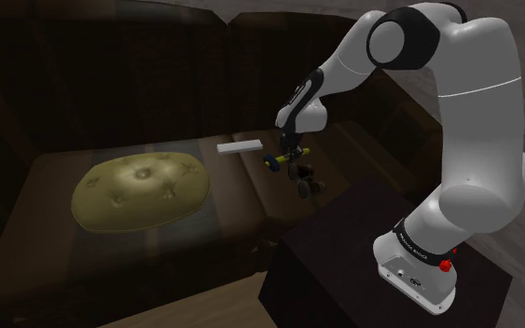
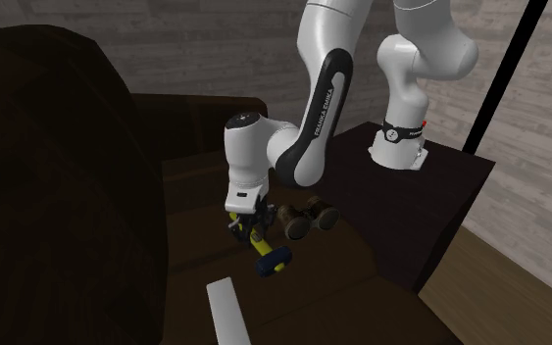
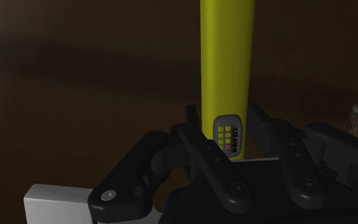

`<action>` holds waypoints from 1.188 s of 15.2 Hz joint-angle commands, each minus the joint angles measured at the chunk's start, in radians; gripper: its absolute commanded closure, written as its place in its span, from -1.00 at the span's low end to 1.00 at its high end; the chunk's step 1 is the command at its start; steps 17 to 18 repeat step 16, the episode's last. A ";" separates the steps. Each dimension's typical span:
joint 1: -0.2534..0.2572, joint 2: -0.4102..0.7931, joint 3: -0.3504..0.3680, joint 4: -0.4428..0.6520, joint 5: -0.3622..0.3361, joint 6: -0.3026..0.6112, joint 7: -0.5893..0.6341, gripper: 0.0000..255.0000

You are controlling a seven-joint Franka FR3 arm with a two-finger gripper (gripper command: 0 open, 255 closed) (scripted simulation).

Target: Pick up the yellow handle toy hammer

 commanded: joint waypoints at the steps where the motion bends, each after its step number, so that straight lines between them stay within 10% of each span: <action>1: 0.005 -0.021 -0.006 -0.010 -0.004 -0.011 0.004 1.00; 18: 0.050 -0.191 -0.063 -0.067 -0.056 -0.126 0.045 1.00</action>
